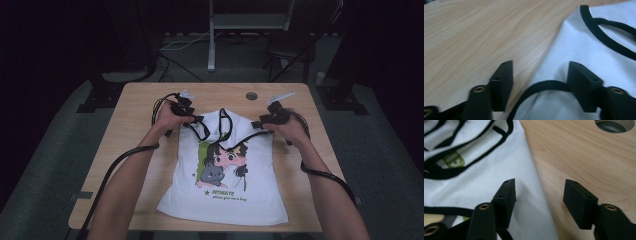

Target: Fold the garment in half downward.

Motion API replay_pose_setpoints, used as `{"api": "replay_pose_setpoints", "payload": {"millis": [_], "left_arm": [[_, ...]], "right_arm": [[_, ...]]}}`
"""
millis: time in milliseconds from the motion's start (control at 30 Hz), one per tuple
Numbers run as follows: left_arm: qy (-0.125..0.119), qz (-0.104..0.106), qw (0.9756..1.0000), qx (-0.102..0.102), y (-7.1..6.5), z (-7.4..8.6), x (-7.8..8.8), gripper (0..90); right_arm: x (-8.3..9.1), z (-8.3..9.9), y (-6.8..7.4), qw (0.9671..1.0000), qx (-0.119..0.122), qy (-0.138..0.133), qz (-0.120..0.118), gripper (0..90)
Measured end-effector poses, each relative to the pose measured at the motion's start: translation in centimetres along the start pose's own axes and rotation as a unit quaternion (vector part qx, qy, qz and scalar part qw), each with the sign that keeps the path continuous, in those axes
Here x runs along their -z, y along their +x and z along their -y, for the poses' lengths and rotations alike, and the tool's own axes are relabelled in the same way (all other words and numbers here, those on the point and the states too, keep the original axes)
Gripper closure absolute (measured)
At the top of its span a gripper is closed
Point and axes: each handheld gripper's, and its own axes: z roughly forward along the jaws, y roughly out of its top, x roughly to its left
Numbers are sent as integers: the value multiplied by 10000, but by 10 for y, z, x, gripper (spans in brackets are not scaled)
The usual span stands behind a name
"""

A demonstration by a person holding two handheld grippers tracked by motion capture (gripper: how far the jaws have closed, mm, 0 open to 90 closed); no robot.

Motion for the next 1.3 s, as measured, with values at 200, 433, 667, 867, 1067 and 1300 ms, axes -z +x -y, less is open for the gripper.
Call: {"api": "replay_pose_setpoints", "payload": {"millis": [200, 433, 667, 867, 1067, 1300], "left_arm": [[-44, 133, 9999, 1, -2, 1, -1, 510], [-128, 368, 9991, 156, -4, 4, 0, 767], [-207, 381, 9988, 237, -5, 1, 6, 850], [-572, 345, 9975, 209, -6, -9, 22, 851], [-1066, 260, 9938, 171, -6, -22, 42, 851], [-1555, 221, 9876, 69, -6, -35, 67, 850]], "right_arm": [[-4, 2, 2, 9998, 161, 77, -21, 596], [-6, 1, 9, 9991, 397, 120, -104, 838], [3, 1, 5, 9993, 41, -220, -299, 871], [18, -5, 1, 9979, -106, -568, -300, 875], [34, -14, 0, 9952, -85, -954, -225, 877], [55, -29, 5, 9910, 71, -1326, -145, 878]]}}
